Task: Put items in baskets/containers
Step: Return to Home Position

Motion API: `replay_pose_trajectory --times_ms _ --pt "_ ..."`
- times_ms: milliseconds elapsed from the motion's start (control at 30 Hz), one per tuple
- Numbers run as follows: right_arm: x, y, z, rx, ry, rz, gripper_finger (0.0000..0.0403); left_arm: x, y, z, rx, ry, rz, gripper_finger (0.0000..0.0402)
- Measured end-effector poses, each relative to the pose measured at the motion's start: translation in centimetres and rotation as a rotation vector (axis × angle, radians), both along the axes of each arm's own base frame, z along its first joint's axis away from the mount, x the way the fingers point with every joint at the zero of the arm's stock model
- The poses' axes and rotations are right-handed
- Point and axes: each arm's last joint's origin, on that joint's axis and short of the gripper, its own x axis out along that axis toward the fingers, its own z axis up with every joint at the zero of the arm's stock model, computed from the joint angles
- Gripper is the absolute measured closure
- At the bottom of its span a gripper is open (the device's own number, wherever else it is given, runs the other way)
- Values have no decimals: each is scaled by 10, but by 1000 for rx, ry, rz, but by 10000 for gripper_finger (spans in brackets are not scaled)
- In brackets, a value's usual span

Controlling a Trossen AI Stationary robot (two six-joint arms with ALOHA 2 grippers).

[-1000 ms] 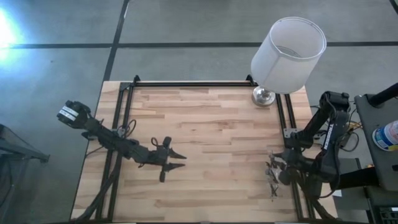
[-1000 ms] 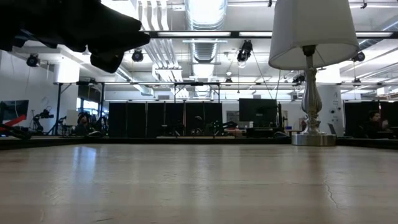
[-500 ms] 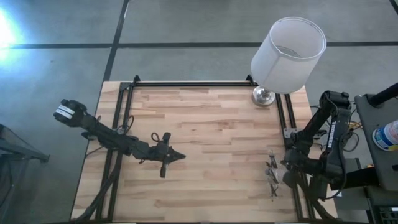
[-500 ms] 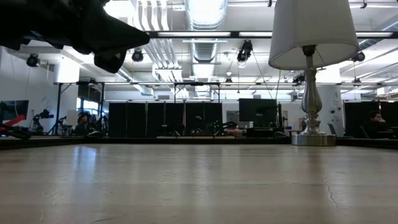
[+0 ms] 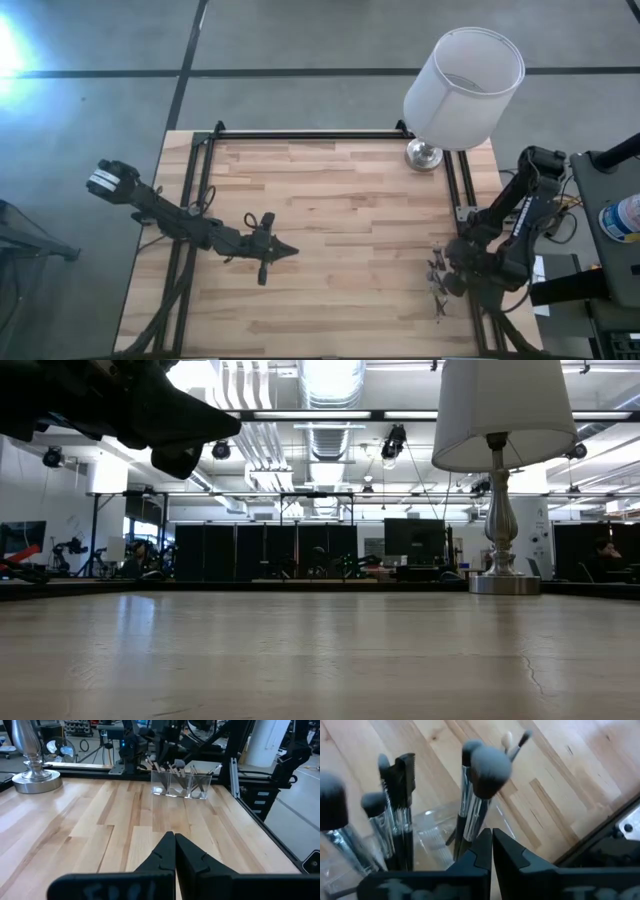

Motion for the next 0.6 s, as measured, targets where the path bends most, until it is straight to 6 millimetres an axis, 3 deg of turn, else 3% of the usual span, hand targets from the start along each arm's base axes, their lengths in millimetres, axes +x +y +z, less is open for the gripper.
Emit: replay_pose_trajectory --times_ms 300,600 --pt "13 -10 -16 -20 29 16 395 0 0 0 1 2 0 401" --pt "18 -11 -15 -47 -26 36 395 0 0 -1 3 6 0 401"
